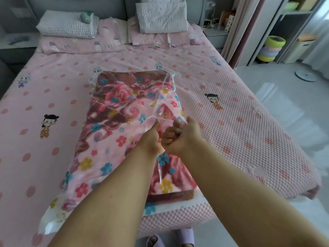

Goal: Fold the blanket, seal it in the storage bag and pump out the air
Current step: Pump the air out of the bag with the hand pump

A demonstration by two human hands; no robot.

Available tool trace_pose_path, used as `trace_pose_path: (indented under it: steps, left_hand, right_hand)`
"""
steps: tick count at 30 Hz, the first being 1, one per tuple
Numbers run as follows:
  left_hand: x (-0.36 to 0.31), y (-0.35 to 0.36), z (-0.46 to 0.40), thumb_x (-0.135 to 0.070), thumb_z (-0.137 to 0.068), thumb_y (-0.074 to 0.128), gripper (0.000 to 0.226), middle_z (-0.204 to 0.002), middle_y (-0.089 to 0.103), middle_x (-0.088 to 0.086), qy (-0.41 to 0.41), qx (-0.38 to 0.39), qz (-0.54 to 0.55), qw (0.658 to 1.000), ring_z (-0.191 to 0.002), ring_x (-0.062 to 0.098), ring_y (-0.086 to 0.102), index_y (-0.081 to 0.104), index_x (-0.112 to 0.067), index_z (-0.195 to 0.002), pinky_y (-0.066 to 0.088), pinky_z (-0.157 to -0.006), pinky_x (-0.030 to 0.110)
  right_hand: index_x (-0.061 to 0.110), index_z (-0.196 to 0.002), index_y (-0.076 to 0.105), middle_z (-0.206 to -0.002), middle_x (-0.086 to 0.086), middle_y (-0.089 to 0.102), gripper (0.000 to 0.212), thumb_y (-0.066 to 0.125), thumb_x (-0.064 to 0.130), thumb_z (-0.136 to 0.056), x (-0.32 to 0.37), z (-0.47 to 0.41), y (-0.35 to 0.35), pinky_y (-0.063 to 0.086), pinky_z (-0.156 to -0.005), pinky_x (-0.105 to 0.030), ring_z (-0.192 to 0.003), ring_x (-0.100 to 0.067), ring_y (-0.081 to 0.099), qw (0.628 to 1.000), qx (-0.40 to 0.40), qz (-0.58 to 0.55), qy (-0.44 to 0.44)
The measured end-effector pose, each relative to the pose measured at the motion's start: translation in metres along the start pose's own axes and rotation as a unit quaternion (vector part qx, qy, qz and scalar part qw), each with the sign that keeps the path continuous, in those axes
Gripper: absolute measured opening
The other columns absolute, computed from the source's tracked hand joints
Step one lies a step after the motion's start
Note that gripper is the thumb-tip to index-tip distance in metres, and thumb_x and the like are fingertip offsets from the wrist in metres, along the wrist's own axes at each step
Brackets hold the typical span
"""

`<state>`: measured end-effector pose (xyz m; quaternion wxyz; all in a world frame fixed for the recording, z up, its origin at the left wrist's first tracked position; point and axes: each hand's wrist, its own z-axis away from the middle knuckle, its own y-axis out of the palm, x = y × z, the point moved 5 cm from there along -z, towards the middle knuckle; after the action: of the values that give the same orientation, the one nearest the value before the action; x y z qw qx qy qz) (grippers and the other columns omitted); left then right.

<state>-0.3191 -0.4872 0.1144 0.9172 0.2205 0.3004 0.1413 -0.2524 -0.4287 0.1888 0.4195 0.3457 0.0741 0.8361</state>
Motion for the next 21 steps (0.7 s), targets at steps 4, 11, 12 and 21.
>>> trace_pose_path:
  steps: [4, 11, 12, 21]
  left_hand:
    - [-0.006, -0.002, -0.002, -0.046, -0.094, 0.053, 0.043, -0.075, 0.061, 0.005, 0.031, -0.028, 0.019, 0.999, -0.068, 0.014, 0.059, 0.060, -0.006, -0.109, 0.054, -0.056, 0.023]
    - [0.008, -0.004, 0.000, -0.050, -0.097, 0.043, 0.049, -0.055, 0.061, 0.003, 0.013, -0.004, 0.021, 1.000, -0.046, 0.010, 0.059, 0.060, -0.005, -0.088, 0.049, -0.059, 0.012]
    - [0.008, -0.006, -0.004, -0.051, -0.097, 0.041, 0.051, -0.049, 0.059, 0.000, 0.008, -0.008, 0.025, 1.000, -0.042, 0.008, 0.058, 0.059, -0.005, -0.088, 0.048, -0.050, 0.013]
    - [0.006, -0.007, -0.001, -0.047, -0.094, 0.053, 0.041, -0.062, 0.063, 0.003, 0.024, -0.028, 0.009, 0.999, -0.051, 0.013, 0.060, 0.059, -0.008, -0.107, 0.049, -0.041, 0.020]
  right_hand:
    - [0.019, -0.047, 0.031, -0.045, 0.006, 0.021, 0.059, 0.034, 0.056, -0.093, 0.006, 0.026, -0.019, 0.010, -0.054, -0.023, -0.045, -0.011, 0.020, 0.994, 0.092, 0.004, -0.065]
    - [0.020, -0.049, 0.029, -0.043, 0.005, 0.024, 0.059, 0.031, 0.058, -0.093, -0.006, -0.001, -0.001, 0.012, -0.050, -0.023, -0.040, -0.012, 0.020, 1.000, 0.013, -0.011, 0.017]
    - [0.020, -0.049, 0.030, -0.042, 0.005, 0.024, 0.058, 0.031, 0.058, -0.094, 0.001, -0.007, -0.001, 0.012, -0.050, -0.022, -0.040, -0.012, 0.021, 0.999, 0.024, 0.029, -0.017]
    - [0.019, -0.047, 0.028, -0.044, 0.005, 0.021, 0.062, 0.032, 0.059, -0.093, -0.001, 0.007, -0.016, 0.012, -0.050, -0.023, -0.041, -0.012, 0.019, 0.999, 0.020, -0.002, 0.032]
